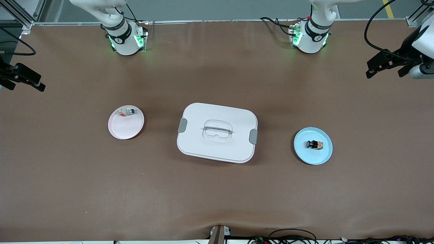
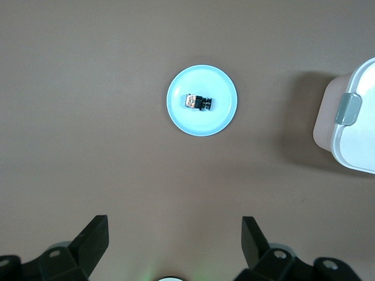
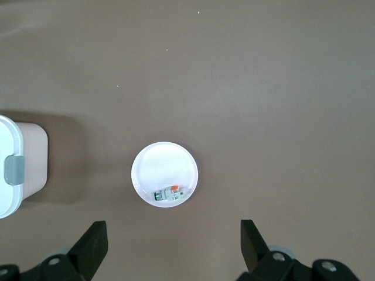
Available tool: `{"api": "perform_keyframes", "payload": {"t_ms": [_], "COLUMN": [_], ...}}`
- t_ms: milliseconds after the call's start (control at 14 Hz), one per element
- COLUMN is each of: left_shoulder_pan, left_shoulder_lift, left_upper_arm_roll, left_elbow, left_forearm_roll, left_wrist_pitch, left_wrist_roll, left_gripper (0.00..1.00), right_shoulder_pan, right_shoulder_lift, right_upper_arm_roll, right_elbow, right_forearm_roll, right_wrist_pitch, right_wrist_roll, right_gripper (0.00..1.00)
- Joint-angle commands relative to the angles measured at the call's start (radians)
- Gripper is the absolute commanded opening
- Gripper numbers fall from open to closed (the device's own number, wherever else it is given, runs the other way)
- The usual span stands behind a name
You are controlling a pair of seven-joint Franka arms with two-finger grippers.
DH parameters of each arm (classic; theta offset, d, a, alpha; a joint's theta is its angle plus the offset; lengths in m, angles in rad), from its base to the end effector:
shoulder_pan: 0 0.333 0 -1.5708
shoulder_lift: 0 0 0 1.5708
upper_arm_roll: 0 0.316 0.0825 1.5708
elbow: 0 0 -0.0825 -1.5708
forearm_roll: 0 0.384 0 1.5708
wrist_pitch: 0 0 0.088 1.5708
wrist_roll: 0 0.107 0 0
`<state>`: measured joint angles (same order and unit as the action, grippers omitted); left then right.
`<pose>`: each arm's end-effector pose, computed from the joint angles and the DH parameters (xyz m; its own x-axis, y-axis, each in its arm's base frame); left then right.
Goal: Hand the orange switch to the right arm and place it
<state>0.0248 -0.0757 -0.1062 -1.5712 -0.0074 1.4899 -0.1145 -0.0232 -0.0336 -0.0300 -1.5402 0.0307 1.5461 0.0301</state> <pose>0.5206 -0.0458 0.6578 0.9994 0.0328 -0.0059 0.0328 -0.9995 -0.0013 0.5413 -0.0258 0.6552 0.9959 -0.0824 0.0385 -0.0812 -0.9962 -0.0328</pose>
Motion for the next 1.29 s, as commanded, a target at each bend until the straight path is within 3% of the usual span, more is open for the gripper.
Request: {"api": "perform_keyframes", "payload": {"t_ms": [0,286,500,786,1214], "left_shoulder_pan": [0.007,0.004,-0.002,-0.002,-0.002], "left_shoulder_lift": [0.031,0.088,0.126,0.119,0.128], "left_upper_arm_roll": [0.005,0.007,0.002,-0.007,-0.018], "left_elbow": [0.017,0.008,-0.013,-0.162,-0.41], "left_forearm_roll": [0.0,0.001,0.003,0.012,0.013], "left_wrist_pitch": [0.0,0.006,0.05,0.223,0.591], "left_wrist_roll": [0.022,0.026,0.026,0.026,0.026], "left_gripper": [1.0,1.0,1.0,1.0,1.0], "right_shoulder_pan": [-0.007,-0.014,-0.017,-0.014,-0.014], "right_shoulder_lift": [-0.014,0.001,0.147,0.149,0.149], "right_upper_arm_roll": [0.007,0.005,0.005,0.005,0.007], "right_elbow": [-0.002,-0.001,0.009,0.009,0.006], "right_forearm_roll": [-0.005,-0.005,0.002,0.006,0.012], "right_wrist_pitch": [0.0,-0.006,-0.006,-0.011,-0.011], "right_wrist_roll": [-0.001,0.002,-0.002,-0.022,-0.019], "right_gripper": [1.0,1.0,1.0,1.0,1.0]}}
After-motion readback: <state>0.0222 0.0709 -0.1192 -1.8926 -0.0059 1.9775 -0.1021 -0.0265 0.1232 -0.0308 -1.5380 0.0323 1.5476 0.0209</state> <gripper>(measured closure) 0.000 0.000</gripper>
